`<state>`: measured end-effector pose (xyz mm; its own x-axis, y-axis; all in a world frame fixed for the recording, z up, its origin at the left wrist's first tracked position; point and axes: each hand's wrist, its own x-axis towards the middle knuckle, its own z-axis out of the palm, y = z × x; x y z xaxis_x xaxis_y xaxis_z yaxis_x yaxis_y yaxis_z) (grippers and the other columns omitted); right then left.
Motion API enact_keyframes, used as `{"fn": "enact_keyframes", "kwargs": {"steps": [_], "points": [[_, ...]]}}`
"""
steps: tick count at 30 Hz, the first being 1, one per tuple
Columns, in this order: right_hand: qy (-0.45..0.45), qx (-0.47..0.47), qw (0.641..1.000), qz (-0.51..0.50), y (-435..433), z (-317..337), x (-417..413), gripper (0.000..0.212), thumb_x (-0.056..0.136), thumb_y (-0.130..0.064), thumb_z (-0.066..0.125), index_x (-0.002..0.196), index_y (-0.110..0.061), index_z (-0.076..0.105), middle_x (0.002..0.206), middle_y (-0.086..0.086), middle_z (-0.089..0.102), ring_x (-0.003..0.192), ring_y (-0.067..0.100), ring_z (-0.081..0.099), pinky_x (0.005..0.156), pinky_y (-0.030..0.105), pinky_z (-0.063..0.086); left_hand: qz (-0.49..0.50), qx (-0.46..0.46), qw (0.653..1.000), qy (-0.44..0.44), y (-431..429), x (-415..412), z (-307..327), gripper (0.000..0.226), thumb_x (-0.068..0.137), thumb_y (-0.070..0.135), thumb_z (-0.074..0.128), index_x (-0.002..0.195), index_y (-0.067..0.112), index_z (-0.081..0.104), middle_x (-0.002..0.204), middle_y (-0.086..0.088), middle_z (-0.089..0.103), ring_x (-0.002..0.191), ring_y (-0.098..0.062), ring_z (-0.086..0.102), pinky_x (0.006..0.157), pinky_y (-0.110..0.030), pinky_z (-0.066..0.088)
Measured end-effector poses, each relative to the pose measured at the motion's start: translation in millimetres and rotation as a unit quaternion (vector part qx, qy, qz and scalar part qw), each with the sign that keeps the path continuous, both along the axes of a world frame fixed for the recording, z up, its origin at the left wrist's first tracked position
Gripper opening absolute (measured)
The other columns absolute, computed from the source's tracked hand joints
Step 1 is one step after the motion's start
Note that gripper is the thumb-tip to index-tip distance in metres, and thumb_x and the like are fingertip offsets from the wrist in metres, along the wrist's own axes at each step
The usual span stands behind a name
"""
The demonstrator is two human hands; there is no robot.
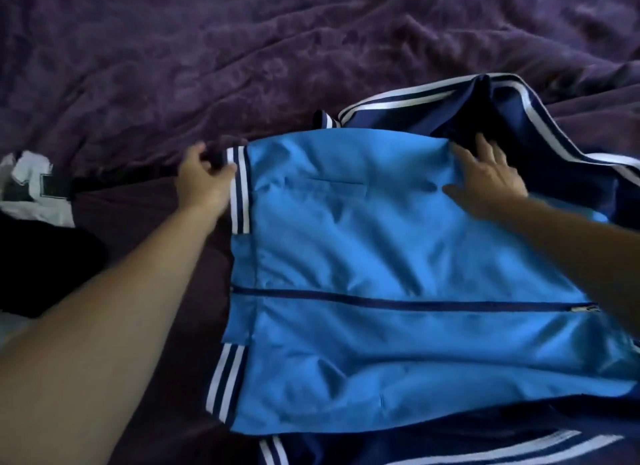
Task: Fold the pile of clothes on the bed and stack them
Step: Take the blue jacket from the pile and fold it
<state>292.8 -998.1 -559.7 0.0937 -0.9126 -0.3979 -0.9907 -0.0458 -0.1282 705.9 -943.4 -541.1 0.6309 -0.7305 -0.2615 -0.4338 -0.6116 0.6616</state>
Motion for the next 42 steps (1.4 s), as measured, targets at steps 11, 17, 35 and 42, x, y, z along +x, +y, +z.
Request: {"fn": "enact_keyframes", "kwargs": {"steps": [11,17,35,42], "points": [[-0.138,0.015,0.969,0.204,272.5,18.8,2.7,0.049,0.077,-0.025,0.079,0.122,-0.011,0.064,0.134,0.016,0.056,0.115,0.037,0.059,0.083,0.046,0.051,-0.032,0.178,0.983,0.026,303.8,-58.9,5.3,0.040,0.080,0.033,0.074,0.110,0.012,0.059,0.100,-0.007,0.069,0.096,-0.032,0.064,0.080,-0.042,0.052],[-0.108,0.001,0.985,0.131,312.7,33.5,-27.7,0.034,0.082,-0.020,0.074,0.114,-0.011,0.067,0.127,0.011,0.059,0.114,0.036,0.057,0.085,0.046,0.047,-0.069,0.125,0.970,-0.198,313.7,-49.8,26.5,0.037,0.080,0.018,0.073,0.112,0.009,0.057,0.100,-0.013,0.062,0.093,-0.035,0.059,0.070,-0.045,0.048],[-0.059,0.091,0.981,0.164,447.2,72.5,-62.6,0.015,0.074,-0.035,0.058,0.071,-0.021,0.056,0.070,-0.004,0.062,0.069,0.026,0.062,0.062,0.033,0.046,-0.544,0.093,0.828,-0.097,426.6,-109.9,45.5,0.016,0.058,0.016,0.064,0.068,0.016,0.052,0.075,-0.001,0.058,0.079,-0.029,0.059,0.068,-0.036,0.047],[0.115,0.142,0.968,0.170,431.7,68.7,-107.6,0.027,0.079,-0.045,0.058,0.101,-0.031,0.065,0.108,-0.010,0.058,0.112,0.015,0.052,0.089,0.033,0.038,-0.473,0.277,0.830,0.101,401.3,-91.3,77.2,0.011,0.065,0.023,0.063,0.076,0.021,0.060,0.070,0.006,0.065,0.065,-0.013,0.063,0.057,-0.030,0.051]]}}
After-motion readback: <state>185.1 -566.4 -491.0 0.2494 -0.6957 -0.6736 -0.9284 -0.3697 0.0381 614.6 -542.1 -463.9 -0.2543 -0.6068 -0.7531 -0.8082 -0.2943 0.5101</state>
